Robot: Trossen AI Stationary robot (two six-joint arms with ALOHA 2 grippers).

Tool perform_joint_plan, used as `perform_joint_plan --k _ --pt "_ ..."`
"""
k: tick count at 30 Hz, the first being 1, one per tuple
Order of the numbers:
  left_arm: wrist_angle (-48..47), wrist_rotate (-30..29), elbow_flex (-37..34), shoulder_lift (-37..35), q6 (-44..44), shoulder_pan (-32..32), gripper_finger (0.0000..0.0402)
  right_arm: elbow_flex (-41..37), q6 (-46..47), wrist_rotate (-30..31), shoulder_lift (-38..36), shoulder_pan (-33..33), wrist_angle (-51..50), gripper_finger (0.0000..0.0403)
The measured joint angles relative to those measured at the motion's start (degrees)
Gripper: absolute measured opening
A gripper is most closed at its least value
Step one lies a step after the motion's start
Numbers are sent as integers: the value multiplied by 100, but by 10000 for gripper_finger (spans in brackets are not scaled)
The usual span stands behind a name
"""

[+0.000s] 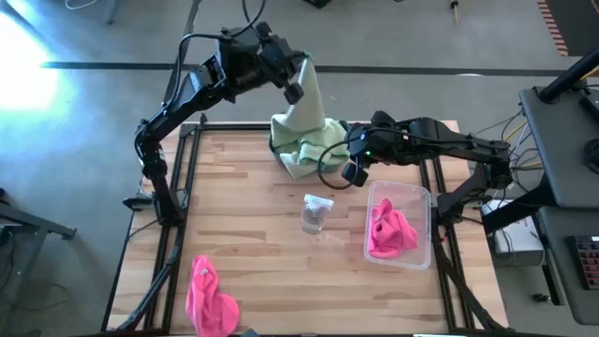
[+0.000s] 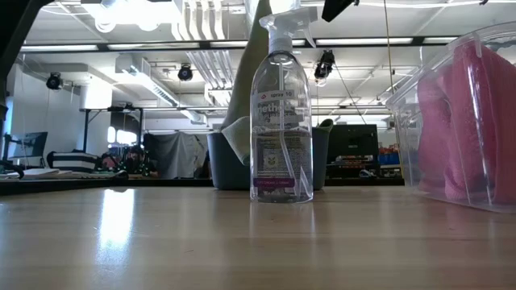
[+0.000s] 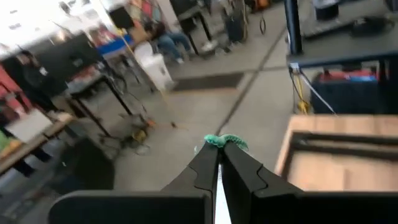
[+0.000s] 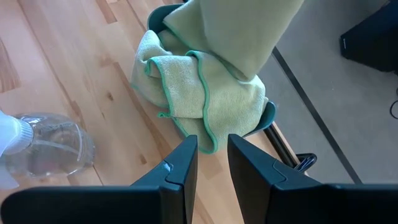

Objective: Sort microfiber towel by color & place in baskets
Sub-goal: Put the green microfiber towel into the blue bin

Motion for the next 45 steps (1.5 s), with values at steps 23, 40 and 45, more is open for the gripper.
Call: perform_joint_plan --k 23,40,45 --pt "-1372 1416 -2052 -4 -1025 -158 0 0 -66 0 0 0 -20 82" --pt "-679 1445 -2467 -7 -867 -77 3 0 -155 0 0 0 -17 82" --pt "-731 1441 -2274 -2 -865 -72 38 0 -157 0 0 0 -17 82"
